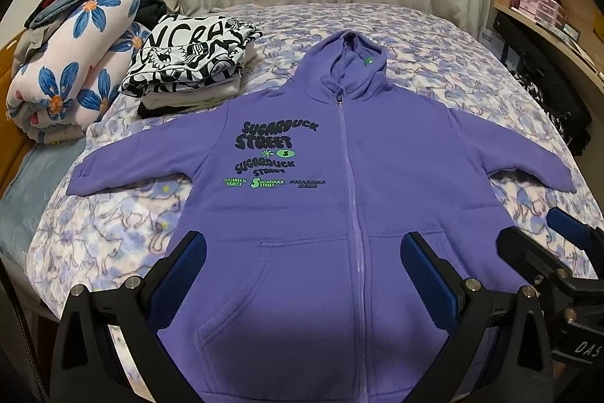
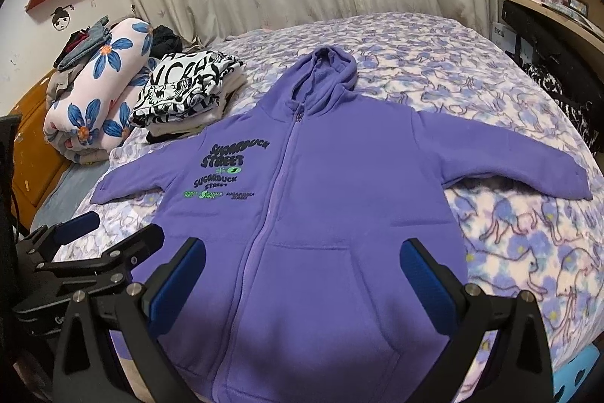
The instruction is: Fold large clothes
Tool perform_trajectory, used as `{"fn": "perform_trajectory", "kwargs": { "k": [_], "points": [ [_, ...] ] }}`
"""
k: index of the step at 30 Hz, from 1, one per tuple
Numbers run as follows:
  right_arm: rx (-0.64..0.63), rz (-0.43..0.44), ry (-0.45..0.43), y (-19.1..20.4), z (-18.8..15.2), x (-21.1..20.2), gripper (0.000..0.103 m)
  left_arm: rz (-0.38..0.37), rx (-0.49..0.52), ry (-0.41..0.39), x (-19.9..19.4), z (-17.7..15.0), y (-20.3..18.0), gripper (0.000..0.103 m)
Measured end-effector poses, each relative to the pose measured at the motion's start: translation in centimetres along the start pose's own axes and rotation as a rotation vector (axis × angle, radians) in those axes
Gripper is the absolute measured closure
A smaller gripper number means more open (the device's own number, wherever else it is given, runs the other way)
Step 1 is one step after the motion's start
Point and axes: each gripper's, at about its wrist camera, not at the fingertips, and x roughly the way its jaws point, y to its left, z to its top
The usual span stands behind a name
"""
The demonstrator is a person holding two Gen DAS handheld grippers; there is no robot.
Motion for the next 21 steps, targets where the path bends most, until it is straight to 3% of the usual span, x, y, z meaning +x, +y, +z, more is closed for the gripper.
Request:
{"fn": "perform_trajectory", "kwargs": {
  "k": [6, 10, 21],
  "points": [
    [0.005, -0.022, -0.029, -1.7, 1.7, 0.6, 0.0, 0.006, 0.01, -0.019, 1.4, 2.2, -0.6, 0.001],
    [-0.012, -0.093, -0.061, -3.2, 3.2, 1.0, 0.0, 0.018, 0.035, -0.058, 2.5, 4.8, -1.5, 0.001],
    [-0.029, -0.24, -0.164, -8.0, 7.8, 0.6, 0.0, -0.077, 0.027, -0.085, 5.9, 11.5, -5.0, 0.001]
  ]
}}
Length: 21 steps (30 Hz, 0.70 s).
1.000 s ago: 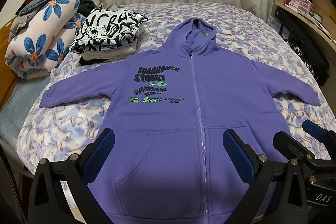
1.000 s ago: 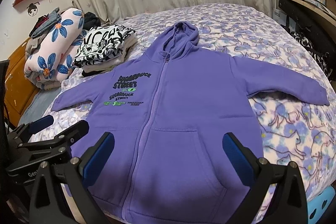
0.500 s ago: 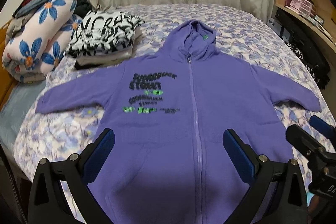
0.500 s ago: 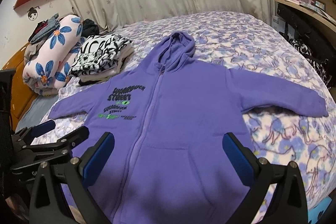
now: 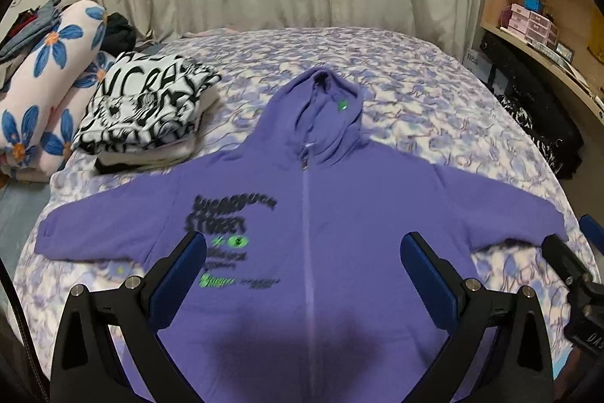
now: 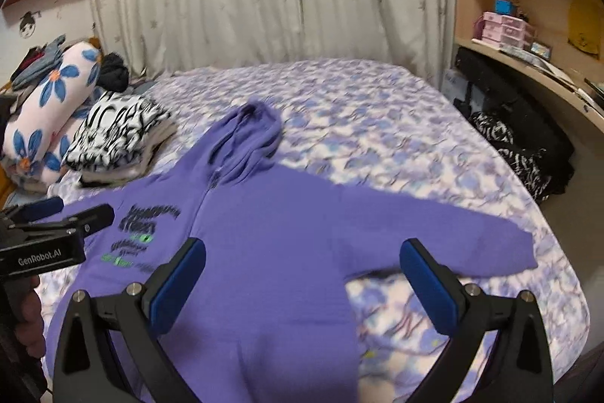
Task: Fold large clothes
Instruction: 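Grasp the sleeve cuff with the right tool and fold it across the body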
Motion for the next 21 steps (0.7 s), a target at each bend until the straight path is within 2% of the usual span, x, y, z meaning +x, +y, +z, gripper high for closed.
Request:
{"fn": "perform_trajectory", "kwargs": {
  "k": [6, 9, 13, 21],
  "points": [
    [0.004, -0.089, -0.051, -2.6, 1.8, 0.8, 0.0, 0.0, 0.021, -0.038, 1.8, 1.6, -2.3, 0.001],
    [0.048, -0.038, -0.054, -4.5, 2.2, 1.6, 0.0, 0.002, 0.024, -0.058, 2.9, 2.4, -3.5, 0.001],
    [0.11, -0.034, -0.022, -7.2, 2.1, 3.7, 0.0, 0.03, 0.049, -0.069, 5.1, 2.8, -5.6, 0.001],
    [0.269, -0.079, 0.082, -13.2, -0.2, 8.8, 0.002, 0.027, 0.059, 0.002, 12.1, 1.3, -8.9, 0.001]
  ]
}}
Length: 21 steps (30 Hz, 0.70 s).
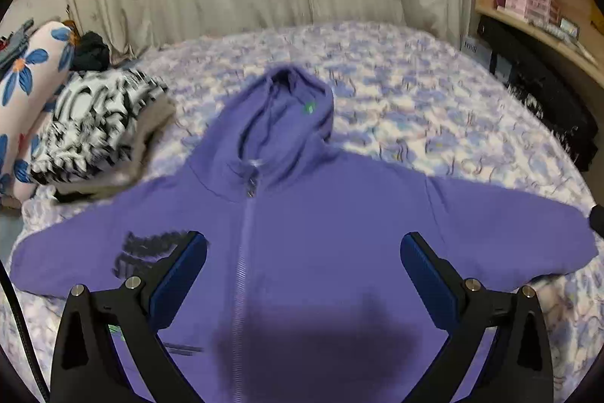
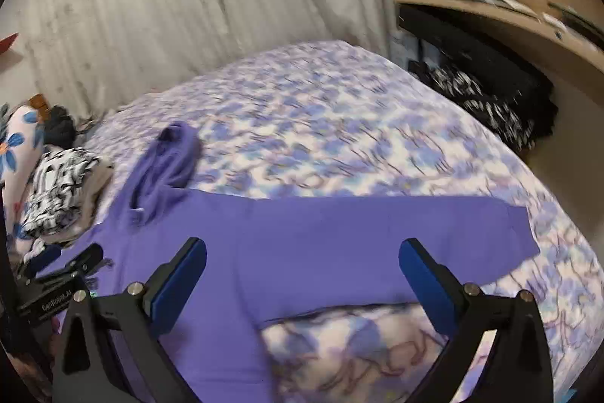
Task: Fold large clothes
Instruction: 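Grasp the sleeve cuff with the right tool and fold it across the body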
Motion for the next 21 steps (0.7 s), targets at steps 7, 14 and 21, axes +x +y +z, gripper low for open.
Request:
{"fn": "perform_trajectory", "kwargs": {
  "k": [7, 14, 21],
  "points": [
    [0.187, -0.081, 0.12, -7.1, -1.7, 5.3, 0.012, -0.016, 0.006, 0.03, 4.8, -1.6, -2.5, 0.003],
    [0.447, -0.085, 0.172, -14.5, -3.4, 8.1, 0.014, -0.054, 0.01, 0.005, 6.1, -2.0, -3.9, 0.003],
    [0.59, -0.056, 0.174, -16.9, -4.1, 7.1, 0.016, -0.102, -0.009, 0.026, 6.9, -2.5, -4.1, 0.003]
  ]
}}
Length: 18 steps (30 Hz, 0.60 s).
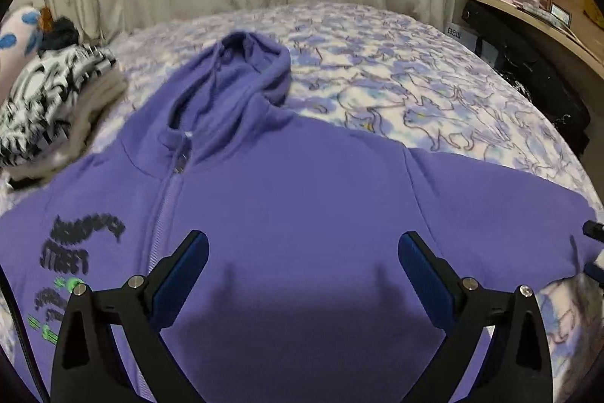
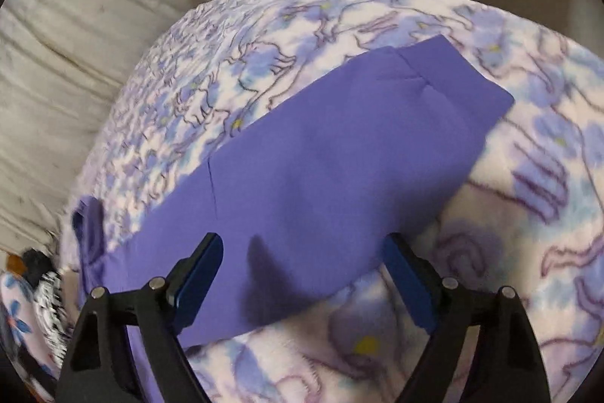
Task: Fold large clothes
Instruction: 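Grasp the sleeve cuff with the right tool and fold it across the body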
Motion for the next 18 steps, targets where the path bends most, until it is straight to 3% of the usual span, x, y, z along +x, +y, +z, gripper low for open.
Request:
{"fn": "perform_trajectory", "kwargs": {
  "k": [6, 10, 13, 16, 18],
  "points": [
    [0.056, 0.017, 0.005, -2.6, -0.3, -0.8, 0.017, 0.001, 0.0, 0.038, 0.2, 0.4, 0.0, 0.006],
    [0.085, 0.021, 0.016, -3.4, 0.4, -0.2, 0.021, -0.027, -0.005, 0.063, 0.5, 0.4, -0.2, 0.02],
    [0.092, 0.005, 0.004, -3.5, 0.9, 0.2, 0.021, -0.041, -0.019, 0.079, 0.8, 0.6, 0.0, 0.038],
    [0.099, -0.016, -0.02, -3.6, 1.7, 1.1, 0.023, -0.035, -0.033, 0.059, 0.6, 0.9, 0.2, 0.042],
    [0.094, -0.048, -0.037, -3.5, 2.3, 1.7, 0.032, -0.024, -0.032, 0.03, 0.1, 1.3, 0.2, 0.047]
  ]
}}
